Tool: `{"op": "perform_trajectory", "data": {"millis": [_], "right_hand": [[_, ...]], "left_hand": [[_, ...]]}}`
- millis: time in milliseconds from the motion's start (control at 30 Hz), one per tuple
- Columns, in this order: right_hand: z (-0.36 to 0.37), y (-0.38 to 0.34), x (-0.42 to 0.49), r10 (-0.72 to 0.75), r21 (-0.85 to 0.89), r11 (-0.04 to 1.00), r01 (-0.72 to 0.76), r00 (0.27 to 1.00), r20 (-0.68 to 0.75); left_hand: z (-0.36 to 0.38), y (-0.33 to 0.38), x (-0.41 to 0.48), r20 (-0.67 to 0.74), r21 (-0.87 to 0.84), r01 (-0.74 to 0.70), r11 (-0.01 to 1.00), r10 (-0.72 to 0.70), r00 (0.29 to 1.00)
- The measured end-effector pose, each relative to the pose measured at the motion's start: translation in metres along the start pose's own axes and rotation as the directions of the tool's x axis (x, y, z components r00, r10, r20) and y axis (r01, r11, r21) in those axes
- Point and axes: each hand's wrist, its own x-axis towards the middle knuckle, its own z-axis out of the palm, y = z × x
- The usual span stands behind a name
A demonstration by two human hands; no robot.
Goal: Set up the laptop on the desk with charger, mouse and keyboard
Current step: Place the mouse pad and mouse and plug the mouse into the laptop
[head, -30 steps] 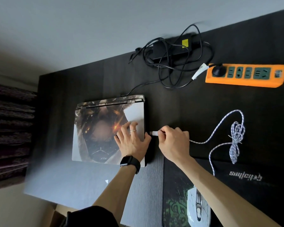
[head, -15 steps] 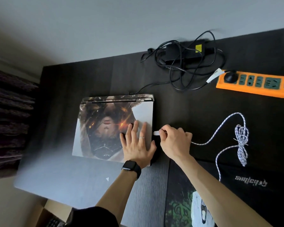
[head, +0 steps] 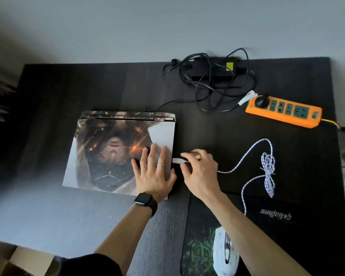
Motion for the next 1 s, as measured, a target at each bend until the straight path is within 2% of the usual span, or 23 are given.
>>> {"op": "perform_trajectory", "data": {"millis": [67,167,267,400,500,600,667,767,833,900,967,1000], "right_hand": [[-0.022,0.008,-0.024,0.006,0.045,0.999,0.0,0.99,-0.141],[-0.054,0.032,-0.071,0.133,0.032,0.991,-0.13,0.959,-0.251],[-0.065,0.055,-0.115,0.324,0.034,0.945,-0.325,0.919,-0.226],[-0.065,0.063,-0.176,0.442,0.061,0.897,-0.438,0.881,-0.168],[-0.056,0.048,-0.209,0.582,0.077,0.813,-0.578,0.81,-0.066],[-0.041,0.038,-0.219,0.547,-0.067,0.83,-0.553,0.832,-0.09],[-0.037,0.035,-0.216,0.551,-0.073,0.824,-0.561,0.825,-0.121],[-0.033,0.03,-0.214,0.595,0.037,0.802,-0.597,0.79,-0.15],[-0.032,0.029,-0.213,0.631,0.104,0.773,-0.626,0.742,-0.225],[-0.029,0.031,-0.212,0.66,0.143,0.745,-0.651,0.691,-0.295],[-0.023,0.032,-0.212,0.665,0.145,0.736,-0.661,0.667,-0.337],[-0.02,0.032,-0.213,0.658,0.138,0.741,-0.658,0.668,-0.347]], "left_hand": [[-0.002,0.0,0.003,-0.041,-0.011,-0.039,0.999,0.039,0.998],[-0.005,0.009,0.016,-0.14,-0.001,-0.318,0.948,0.315,0.939],[-0.007,0.041,0.027,-0.152,-0.012,-0.528,0.849,0.52,0.84],[-0.002,0.082,0.024,-0.029,0.009,-0.722,0.692,0.722,0.692],[0.002,0.09,0.026,0.041,0.031,-0.769,0.638,0.768,0.639],[-0.009,0.095,0.035,0.116,0.048,-0.804,0.593,0.796,0.594],[-0.016,0.092,0.045,0.203,0.043,-0.779,0.625,0.758,0.62],[-0.022,0.083,0.049,0.109,-0.005,-0.776,0.631,0.771,0.627],[-0.017,0.083,0.046,0.053,0.017,-0.817,0.577,0.815,0.577],[-0.016,0.093,0.04,0.057,0.041,-0.861,0.507,0.859,0.508],[-0.011,0.106,0.038,0.082,0.11,-0.899,0.424,0.898,0.433],[-0.009,0.109,0.041,0.082,0.14,-0.903,0.407,0.904,0.42]]}}
